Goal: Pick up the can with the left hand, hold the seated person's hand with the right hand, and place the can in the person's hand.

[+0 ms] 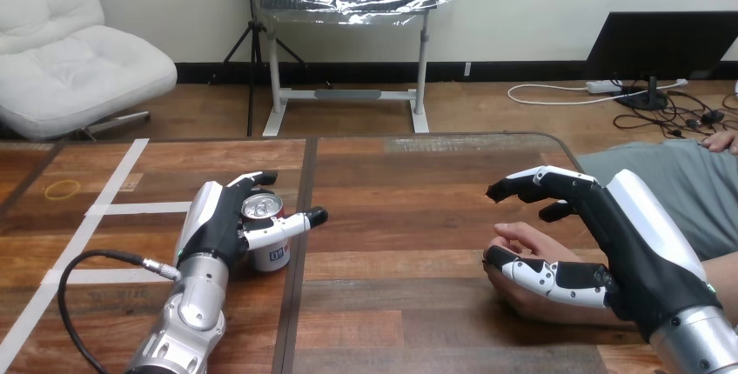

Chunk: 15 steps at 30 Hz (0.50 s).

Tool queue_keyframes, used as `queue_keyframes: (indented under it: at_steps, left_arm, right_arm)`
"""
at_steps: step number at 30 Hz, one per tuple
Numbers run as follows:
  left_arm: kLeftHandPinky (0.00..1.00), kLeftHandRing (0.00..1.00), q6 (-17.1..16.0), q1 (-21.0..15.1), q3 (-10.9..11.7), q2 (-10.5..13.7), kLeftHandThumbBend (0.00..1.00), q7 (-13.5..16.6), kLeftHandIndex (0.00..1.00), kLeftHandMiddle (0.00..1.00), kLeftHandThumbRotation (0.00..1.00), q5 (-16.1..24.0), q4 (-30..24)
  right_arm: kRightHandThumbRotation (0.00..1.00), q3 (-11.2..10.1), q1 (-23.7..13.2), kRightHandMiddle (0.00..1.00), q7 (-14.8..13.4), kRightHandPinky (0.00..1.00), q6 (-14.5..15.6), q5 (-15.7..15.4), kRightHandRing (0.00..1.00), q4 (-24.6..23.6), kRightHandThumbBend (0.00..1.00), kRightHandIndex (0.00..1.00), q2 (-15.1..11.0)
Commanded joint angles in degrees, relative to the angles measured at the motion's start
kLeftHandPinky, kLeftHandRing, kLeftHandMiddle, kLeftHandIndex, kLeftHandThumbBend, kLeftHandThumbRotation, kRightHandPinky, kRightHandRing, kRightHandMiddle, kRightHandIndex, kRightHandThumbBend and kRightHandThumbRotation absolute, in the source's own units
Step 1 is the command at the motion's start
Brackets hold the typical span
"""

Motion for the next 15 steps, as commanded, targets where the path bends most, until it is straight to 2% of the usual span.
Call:
queue_keyframes:
  at_steps: [1, 8, 15]
  left_arm:
    - [0.66, 0.74, -1.93, -1.45, 0.64, 0.84, 0.90, -0.06, 0.81, 0.77, 0.41, -0.51, -1.03]
    - [0.65, 0.73, -2.14, -1.09, -0.13, 1.42, 0.89, 0.73, 0.79, 0.75, 0.42, 0.86, -1.29]
    - [0.66, 0.73, -2.34, -0.58, 0.23, 1.56, 0.89, 0.37, 0.79, 0.74, 0.41, 0.57, -2.01]
  right_arm:
    - [0.00, -0.82, -2.97, 0.77, 0.18, 0.70, 0.00, 0.58, 0.78, -2.88, 0.59, 0.68, -0.86]
    - [0.00, -0.98, -2.90, 0.77, 0.29, 0.70, 0.31, 0.47, 0.78, -3.01, 0.59, 0.68, -0.93]
    - [0.00, -1.04, -2.94, 0.77, 0.53, 0.70, 0.81, 0.32, 0.78, -3.30, 0.60, 0.68, -0.96]
